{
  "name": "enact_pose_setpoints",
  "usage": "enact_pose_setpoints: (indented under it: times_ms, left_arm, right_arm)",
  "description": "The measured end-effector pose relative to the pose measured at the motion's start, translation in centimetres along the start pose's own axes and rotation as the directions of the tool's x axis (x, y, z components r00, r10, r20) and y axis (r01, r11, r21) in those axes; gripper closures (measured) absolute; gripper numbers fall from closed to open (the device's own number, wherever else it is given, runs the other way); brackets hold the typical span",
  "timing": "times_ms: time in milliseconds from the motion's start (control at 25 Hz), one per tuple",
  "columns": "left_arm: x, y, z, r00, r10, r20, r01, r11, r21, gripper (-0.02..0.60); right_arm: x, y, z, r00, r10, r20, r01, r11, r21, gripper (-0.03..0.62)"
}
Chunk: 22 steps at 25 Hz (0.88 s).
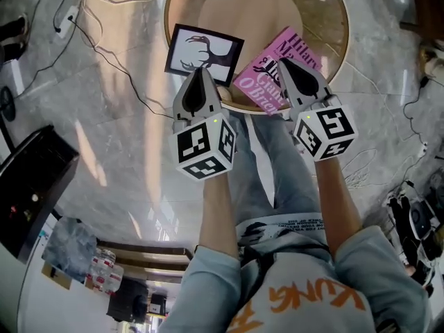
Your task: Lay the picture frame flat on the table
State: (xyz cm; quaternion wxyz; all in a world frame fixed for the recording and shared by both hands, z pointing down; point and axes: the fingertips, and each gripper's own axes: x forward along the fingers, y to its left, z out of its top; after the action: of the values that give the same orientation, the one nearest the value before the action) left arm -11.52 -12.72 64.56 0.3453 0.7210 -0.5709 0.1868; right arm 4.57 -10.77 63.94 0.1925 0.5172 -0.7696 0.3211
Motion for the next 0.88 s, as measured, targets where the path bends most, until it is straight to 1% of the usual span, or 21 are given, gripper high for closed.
enact_pose_setpoints:
  times_ms: [120, 200, 320, 400, 480, 560, 640, 760, 880]
  left_arm:
    - [-1.1, -1.2, 2.9, 0.998, 0.051, 0.038, -0.052, 0.998, 0.02, 0.561]
    - [-2.1, -2.2, 4.8, 0.995, 0.069, 0.066, -0.071, 0.997, 0.027, 0.561]
    - [-3.2, -4.6, 7.8, 0.993, 0.047, 0.105, -0.055, 0.995, 0.078, 0.561]
    - [-3.8, -6.2, 9.6, 0.991, 0.025, 0.128, -0.037, 0.995, 0.093, 0.561]
    - [-4.4, -7.5, 11.3, 0.988, 0.016, 0.152, -0.025, 0.998, 0.061, 0.561]
    - [-5.1, -8.8, 12.9, 0.983, 0.023, 0.184, -0.027, 0.999, 0.019, 0.561]
    - [-6.2, -10.4, 14.2, 0.977, 0.023, 0.211, -0.025, 1.0, 0.011, 0.561]
    - [-8.0, -12.9, 16.2, 0.969, -0.003, 0.247, -0.009, 0.999, 0.048, 0.561]
    - [-10.1, -14.4, 18.8, 0.95, -0.025, 0.312, -0.005, 0.996, 0.094, 0.561]
  right_arm:
    - [-1.4, -0.7, 2.6, 1.0, 0.003, 0.025, -0.002, 1.0, -0.004, 0.597]
    - [-2.6, -1.0, 4.1, 0.999, 0.002, 0.038, -0.002, 1.0, -0.002, 0.597]
    - [-4.2, -1.5, 6.9, 0.998, 0.003, 0.068, -0.002, 1.0, -0.007, 0.597]
    - [-5.3, -2.0, 8.7, 0.996, 0.002, 0.091, -0.001, 1.0, -0.009, 0.597]
    - [-6.3, -2.5, 10.5, 0.993, 0.001, 0.117, 0.0, 1.0, -0.01, 0.597]
    - [-7.3, -2.9, 12.3, 0.99, -0.001, 0.144, 0.002, 1.0, -0.004, 0.597]
    - [-8.7, -2.9, 13.9, 0.985, -0.005, 0.17, 0.004, 1.0, 0.008, 0.597]
    - [-10.8, -2.7, 16.2, 0.978, -0.011, 0.209, 0.009, 1.0, 0.009, 0.597]
    - [-12.6, -2.5, 18.4, 0.968, -0.005, 0.253, 0.007, 1.0, -0.008, 0.597]
